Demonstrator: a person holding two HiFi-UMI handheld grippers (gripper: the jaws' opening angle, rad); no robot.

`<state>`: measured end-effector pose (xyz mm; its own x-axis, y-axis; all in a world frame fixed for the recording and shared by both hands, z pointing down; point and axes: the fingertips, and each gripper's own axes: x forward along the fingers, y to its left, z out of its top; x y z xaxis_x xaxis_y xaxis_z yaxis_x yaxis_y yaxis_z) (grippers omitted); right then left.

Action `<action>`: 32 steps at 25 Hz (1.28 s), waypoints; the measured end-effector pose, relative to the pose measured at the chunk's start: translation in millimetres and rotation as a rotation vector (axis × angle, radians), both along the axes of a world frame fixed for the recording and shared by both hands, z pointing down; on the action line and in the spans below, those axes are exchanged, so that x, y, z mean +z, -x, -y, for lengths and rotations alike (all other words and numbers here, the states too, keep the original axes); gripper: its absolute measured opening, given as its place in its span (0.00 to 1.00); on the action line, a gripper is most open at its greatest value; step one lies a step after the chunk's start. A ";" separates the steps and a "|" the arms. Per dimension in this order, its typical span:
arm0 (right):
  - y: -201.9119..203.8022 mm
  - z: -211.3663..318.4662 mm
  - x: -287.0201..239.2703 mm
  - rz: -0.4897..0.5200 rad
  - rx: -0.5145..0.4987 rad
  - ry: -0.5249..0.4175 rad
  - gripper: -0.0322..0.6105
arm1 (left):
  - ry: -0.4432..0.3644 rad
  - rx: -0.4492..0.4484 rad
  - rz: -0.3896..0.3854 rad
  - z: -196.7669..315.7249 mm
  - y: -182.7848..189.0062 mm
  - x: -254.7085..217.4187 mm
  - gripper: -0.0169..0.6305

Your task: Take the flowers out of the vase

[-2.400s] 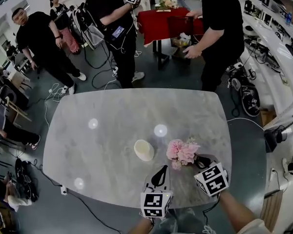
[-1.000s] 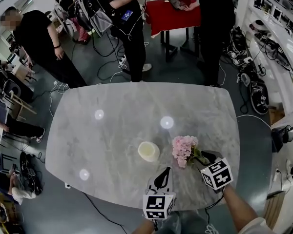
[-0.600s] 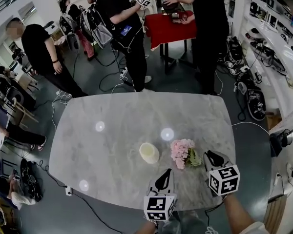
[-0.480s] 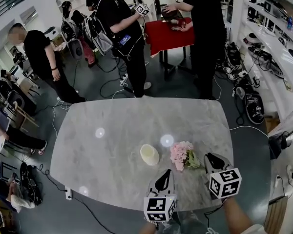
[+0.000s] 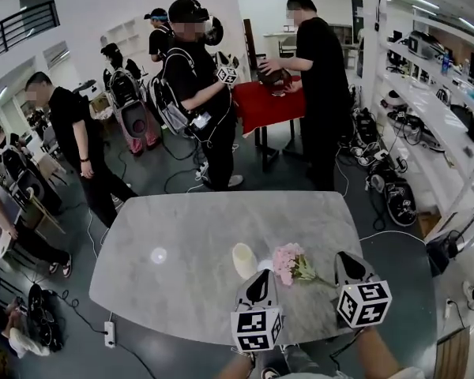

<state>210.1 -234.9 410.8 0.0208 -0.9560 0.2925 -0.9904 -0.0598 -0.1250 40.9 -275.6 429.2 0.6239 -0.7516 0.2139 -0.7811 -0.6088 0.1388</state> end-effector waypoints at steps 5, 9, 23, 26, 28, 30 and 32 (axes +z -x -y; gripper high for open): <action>13.4 -22.6 -17.4 0.003 0.049 -0.056 0.08 | -0.061 -0.004 -0.008 -10.5 10.7 -31.2 0.03; 16.0 -34.0 -18.9 0.006 0.053 -0.055 0.08 | -0.067 -0.006 -0.018 -19.6 11.2 -38.5 0.03; 39.0 -37.8 -12.1 -0.025 -0.010 -0.024 0.08 | -0.049 -0.068 -0.016 -27.0 32.8 -32.9 0.03; 39.8 -36.4 -9.4 -0.027 -0.018 -0.020 0.08 | -0.045 -0.075 -0.013 -25.9 33.6 -29.1 0.03; 38.9 -35.7 -8.6 -0.029 -0.023 -0.017 0.08 | -0.042 -0.079 -0.011 -25.0 32.8 -27.8 0.03; 37.8 -34.2 -9.3 -0.033 -0.027 -0.016 0.08 | -0.042 -0.083 -0.010 -23.0 31.7 -27.9 0.03; 36.7 -32.3 -10.4 -0.037 -0.031 -0.017 0.08 | -0.045 -0.083 -0.011 -20.6 30.3 -28.6 0.03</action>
<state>173.3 -202.5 400.3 0.0016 -0.9613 0.2755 -0.9956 -0.0273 -0.0893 10.7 -255.1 400.6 0.5608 -0.8098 0.1727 -0.8280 -0.5474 0.1217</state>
